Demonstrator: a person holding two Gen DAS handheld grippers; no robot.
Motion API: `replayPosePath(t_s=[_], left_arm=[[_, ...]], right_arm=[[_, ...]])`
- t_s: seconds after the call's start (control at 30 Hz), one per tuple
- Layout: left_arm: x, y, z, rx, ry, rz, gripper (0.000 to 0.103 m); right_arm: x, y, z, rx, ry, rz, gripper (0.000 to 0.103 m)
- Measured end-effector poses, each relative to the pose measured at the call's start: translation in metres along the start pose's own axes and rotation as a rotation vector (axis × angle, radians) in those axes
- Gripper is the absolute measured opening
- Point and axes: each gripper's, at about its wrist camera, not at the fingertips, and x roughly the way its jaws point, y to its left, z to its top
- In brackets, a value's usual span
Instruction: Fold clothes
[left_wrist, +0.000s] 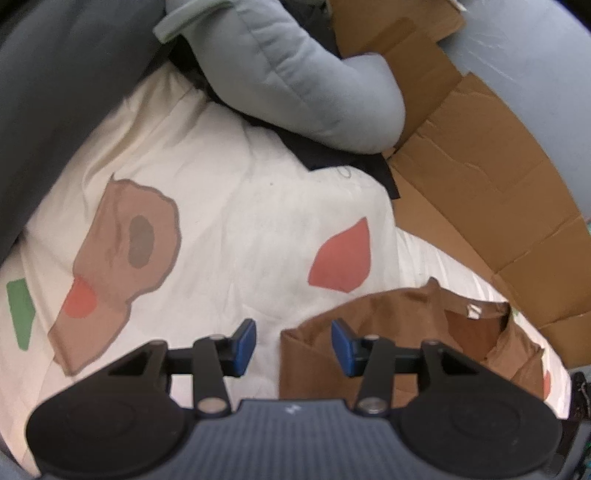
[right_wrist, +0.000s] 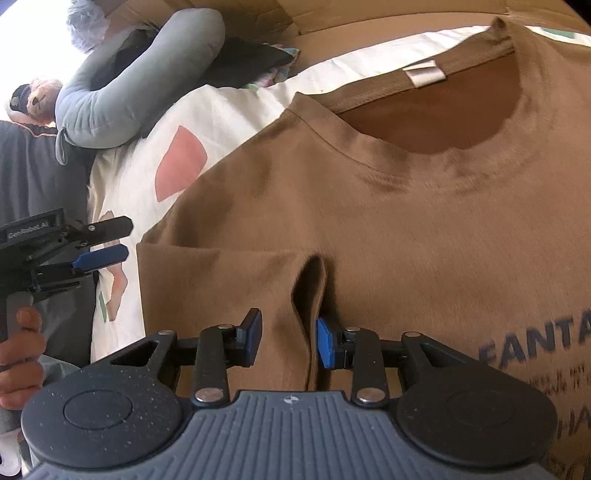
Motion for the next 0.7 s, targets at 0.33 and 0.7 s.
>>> replayPosePath(t_s=[0.33, 0.7], left_arm=[[0.021, -0.002, 0.005, -0.008, 0.072, -0.006, 0.032], [0.011, -0.016, 0.016, 0.061, 0.027, 0.106, 0.007]], right_arm=[[0.003, 0.0, 0.012, -0.019, 0.034, -0.007, 0.003], [-0.024, -0.005, 0.009, 0.0, -0.012, 0.009, 0.001]])
